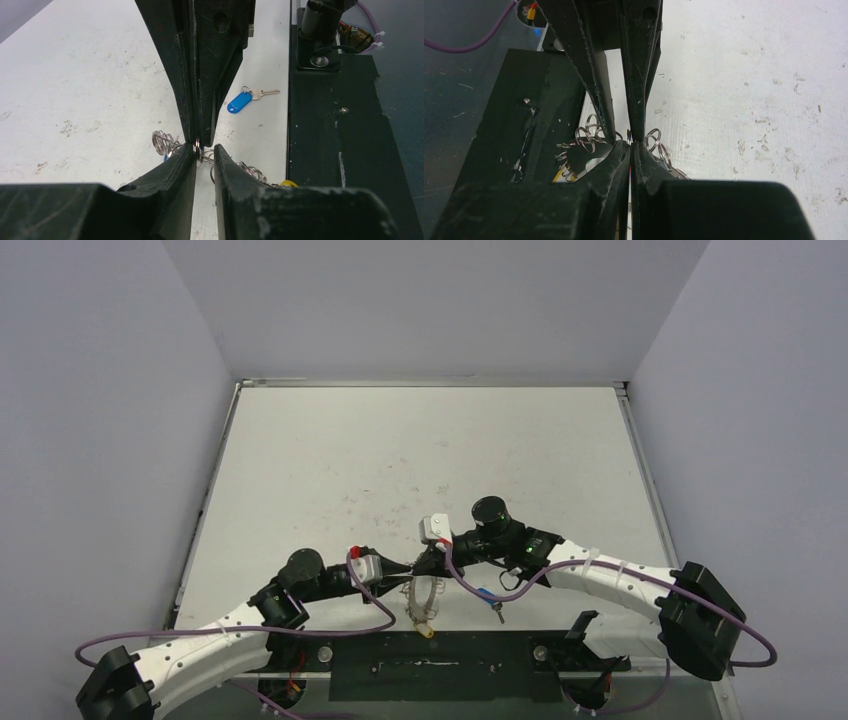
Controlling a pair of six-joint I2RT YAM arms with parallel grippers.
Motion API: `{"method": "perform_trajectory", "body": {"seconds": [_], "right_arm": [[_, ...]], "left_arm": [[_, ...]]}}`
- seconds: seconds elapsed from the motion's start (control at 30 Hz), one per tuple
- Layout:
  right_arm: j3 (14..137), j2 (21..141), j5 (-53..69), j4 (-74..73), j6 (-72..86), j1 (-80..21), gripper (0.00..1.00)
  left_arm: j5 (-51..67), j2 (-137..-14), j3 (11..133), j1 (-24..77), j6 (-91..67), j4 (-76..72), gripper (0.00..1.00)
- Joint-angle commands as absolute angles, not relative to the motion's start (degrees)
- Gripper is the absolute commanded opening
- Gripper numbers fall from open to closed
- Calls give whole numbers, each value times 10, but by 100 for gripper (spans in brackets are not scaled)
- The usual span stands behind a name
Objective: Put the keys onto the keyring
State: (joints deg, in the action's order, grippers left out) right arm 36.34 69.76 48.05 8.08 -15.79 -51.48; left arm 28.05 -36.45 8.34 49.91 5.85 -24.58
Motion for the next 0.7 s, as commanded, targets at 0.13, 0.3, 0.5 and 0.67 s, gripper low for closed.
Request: {"method": "perform_trajectory", "body": {"seconds": [0.13, 0.3, 0.5, 0.67], "right_arm": [[396, 698, 484, 102, -157, -521, 0], [399, 694, 473, 102, -158, -521, 8], [375, 673, 459, 149, -152, -521, 31], [347, 652, 433, 167, -163, -519, 44]], "left_arm": [[256, -367, 111, 508, 77, -243, 0], [240, -359, 107, 507, 65, -238, 0], [212, -342, 89, 507, 37, -263, 0], [205, -324, 74, 507, 29, -279, 0]]}}
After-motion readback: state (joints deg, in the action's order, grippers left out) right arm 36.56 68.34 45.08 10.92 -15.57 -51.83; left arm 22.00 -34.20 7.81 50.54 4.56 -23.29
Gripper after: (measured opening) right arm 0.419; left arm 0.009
